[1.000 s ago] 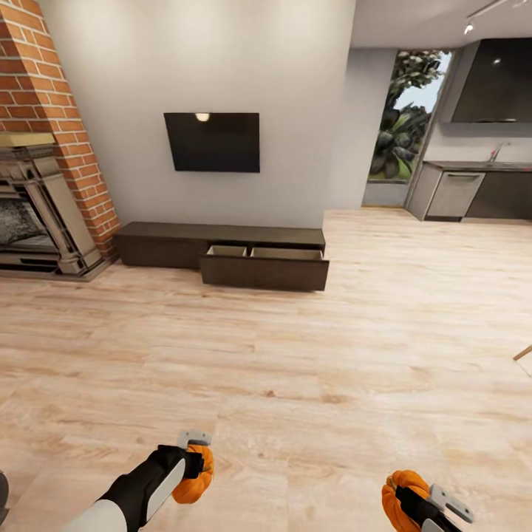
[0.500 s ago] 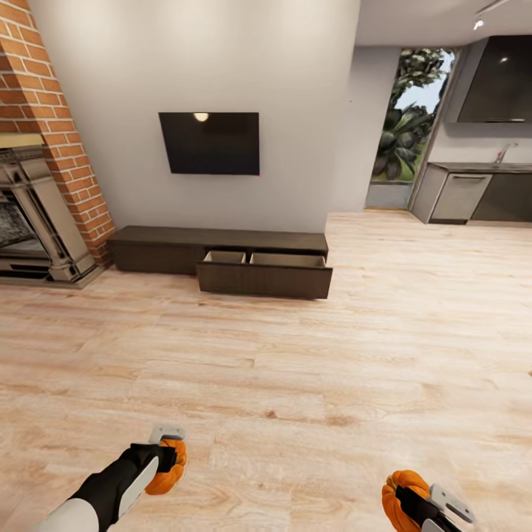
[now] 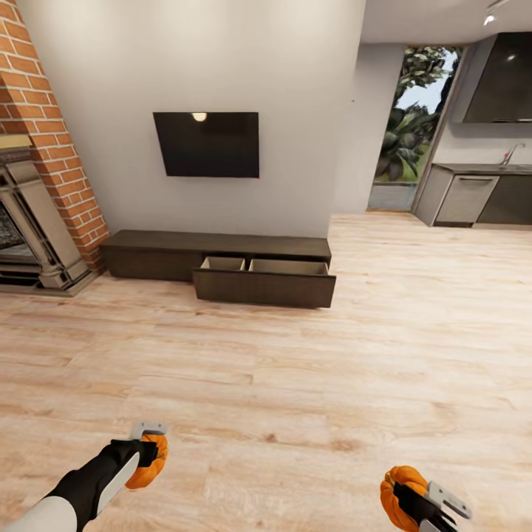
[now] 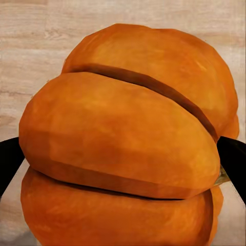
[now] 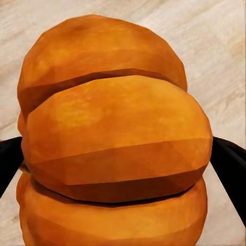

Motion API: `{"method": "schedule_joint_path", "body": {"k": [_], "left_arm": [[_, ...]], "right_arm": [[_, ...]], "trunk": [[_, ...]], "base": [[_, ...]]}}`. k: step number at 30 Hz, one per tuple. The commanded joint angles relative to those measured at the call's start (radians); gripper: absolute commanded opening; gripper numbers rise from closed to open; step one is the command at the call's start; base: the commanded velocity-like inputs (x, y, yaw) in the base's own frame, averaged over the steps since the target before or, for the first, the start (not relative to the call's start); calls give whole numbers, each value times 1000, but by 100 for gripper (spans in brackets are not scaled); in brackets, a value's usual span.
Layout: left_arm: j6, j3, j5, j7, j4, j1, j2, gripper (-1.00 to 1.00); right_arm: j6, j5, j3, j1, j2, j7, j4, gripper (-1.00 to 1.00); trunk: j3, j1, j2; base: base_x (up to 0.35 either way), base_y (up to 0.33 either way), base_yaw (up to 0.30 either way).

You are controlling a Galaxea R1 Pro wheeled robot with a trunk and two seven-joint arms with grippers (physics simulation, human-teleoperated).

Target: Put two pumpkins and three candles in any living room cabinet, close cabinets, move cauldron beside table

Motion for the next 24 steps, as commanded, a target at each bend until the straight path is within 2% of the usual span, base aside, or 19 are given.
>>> {"method": "schedule_joint_path", "body": {"k": [1,4,7,12,24], "left_arm": [[4,-8,7,10,-3,-1,2,-100],[4,-8,7,10,-3,-1,2,-100],[5,-8,7,10,-2,-1,2,-100],[5,-8,7,10,-2,-1,-2,-100],[5,-9,7,10,-2,-1,-7,-100]], "right_arm": [[-7,7,7,-1,6,-8,-2,-100],[-10,88,8,-1,42,-14,0,-100],[-11,138,7,-1,64,-19,1,-100],[-11,151,6,-1,70,-21,1,-100],[-14,152,6,-1,70,-21,1,-100]], "trunk": [[-1,1,-1],[-1,1,-1],[-1,1,-1],[-1,1,-1],[-1,1,-1]], "base": [[333,0,0],[333,0,0],[333,0,0],[333,0,0],[333,0,0]]}}
